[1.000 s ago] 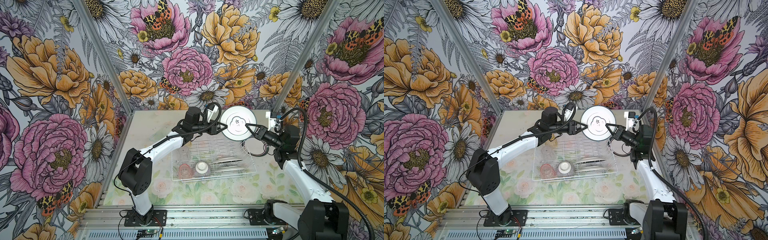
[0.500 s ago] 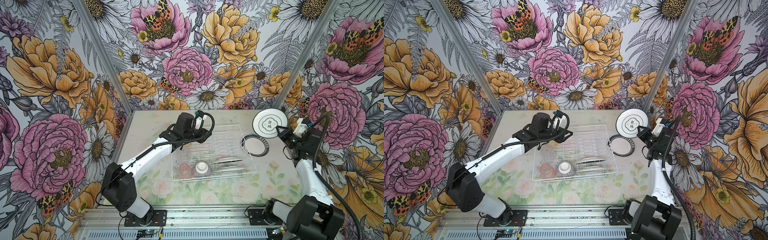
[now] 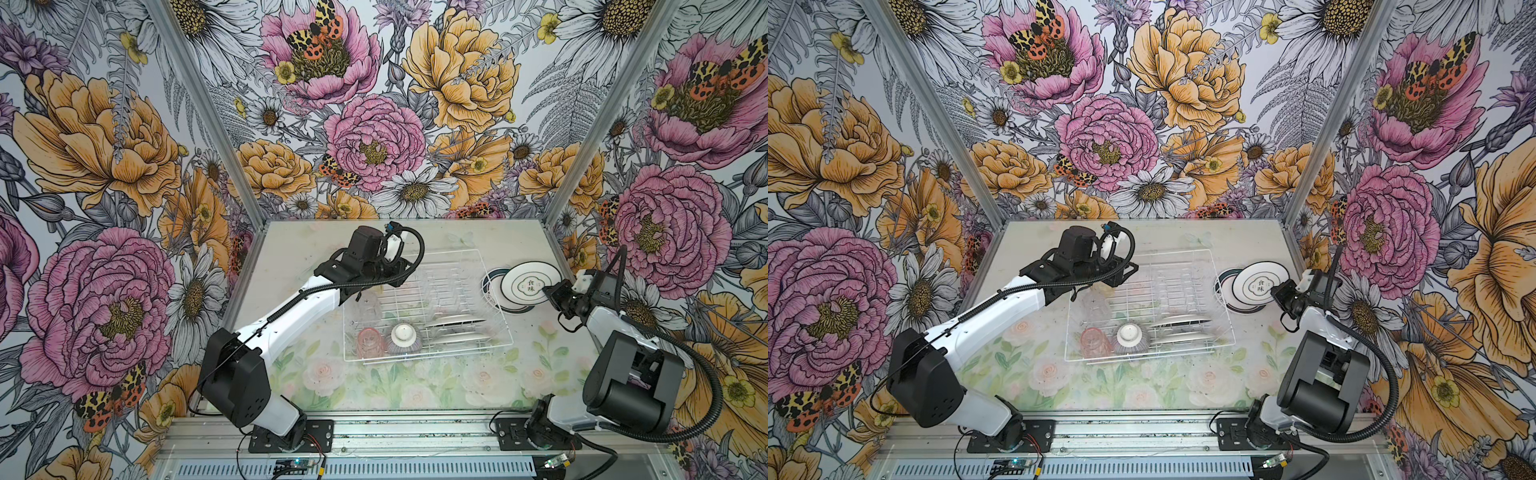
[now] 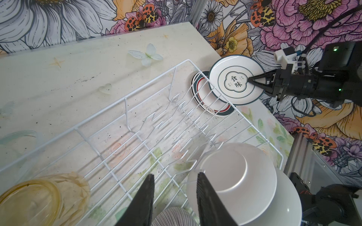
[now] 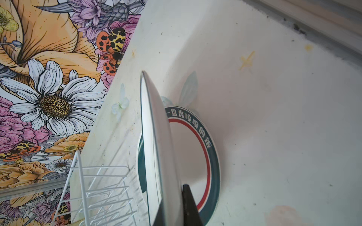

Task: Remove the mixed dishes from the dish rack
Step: 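Lower the white plate onto the printed plate stack with the right gripper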

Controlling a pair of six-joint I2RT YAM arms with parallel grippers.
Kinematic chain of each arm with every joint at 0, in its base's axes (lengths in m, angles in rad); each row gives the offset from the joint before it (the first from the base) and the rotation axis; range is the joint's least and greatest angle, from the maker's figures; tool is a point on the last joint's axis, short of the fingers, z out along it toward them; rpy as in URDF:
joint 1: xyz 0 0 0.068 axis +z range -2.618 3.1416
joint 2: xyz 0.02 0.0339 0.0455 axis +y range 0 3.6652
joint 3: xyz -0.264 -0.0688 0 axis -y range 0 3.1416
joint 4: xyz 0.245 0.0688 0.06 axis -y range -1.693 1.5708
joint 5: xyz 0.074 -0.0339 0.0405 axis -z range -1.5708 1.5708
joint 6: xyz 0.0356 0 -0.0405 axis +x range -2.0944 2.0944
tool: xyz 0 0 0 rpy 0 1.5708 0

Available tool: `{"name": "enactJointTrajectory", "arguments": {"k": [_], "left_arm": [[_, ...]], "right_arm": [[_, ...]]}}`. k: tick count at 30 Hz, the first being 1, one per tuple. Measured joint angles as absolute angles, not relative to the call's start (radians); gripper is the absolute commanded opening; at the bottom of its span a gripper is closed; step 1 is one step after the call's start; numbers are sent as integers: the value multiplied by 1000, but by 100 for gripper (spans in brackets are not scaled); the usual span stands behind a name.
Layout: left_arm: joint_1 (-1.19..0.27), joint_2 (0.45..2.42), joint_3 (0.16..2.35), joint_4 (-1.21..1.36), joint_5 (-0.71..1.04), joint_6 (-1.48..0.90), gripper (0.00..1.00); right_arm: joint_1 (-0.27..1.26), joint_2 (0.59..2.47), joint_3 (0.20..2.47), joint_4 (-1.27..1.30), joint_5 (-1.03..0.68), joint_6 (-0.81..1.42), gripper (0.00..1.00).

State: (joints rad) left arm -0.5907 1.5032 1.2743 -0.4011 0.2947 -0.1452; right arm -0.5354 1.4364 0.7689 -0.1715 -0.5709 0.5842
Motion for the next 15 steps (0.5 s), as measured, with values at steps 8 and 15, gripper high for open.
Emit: {"name": "enactJointTrajectory", "arguments": {"k": [8,15], "left_arm": [[-591,1503,1274,-402,295,-145,38],[-591,1503,1274,-402,295,-145,38]], "right_arm": [[-522,1508,769,-145,-598,582,0],[-509,1547,767,-118,-608,583,0]]}}
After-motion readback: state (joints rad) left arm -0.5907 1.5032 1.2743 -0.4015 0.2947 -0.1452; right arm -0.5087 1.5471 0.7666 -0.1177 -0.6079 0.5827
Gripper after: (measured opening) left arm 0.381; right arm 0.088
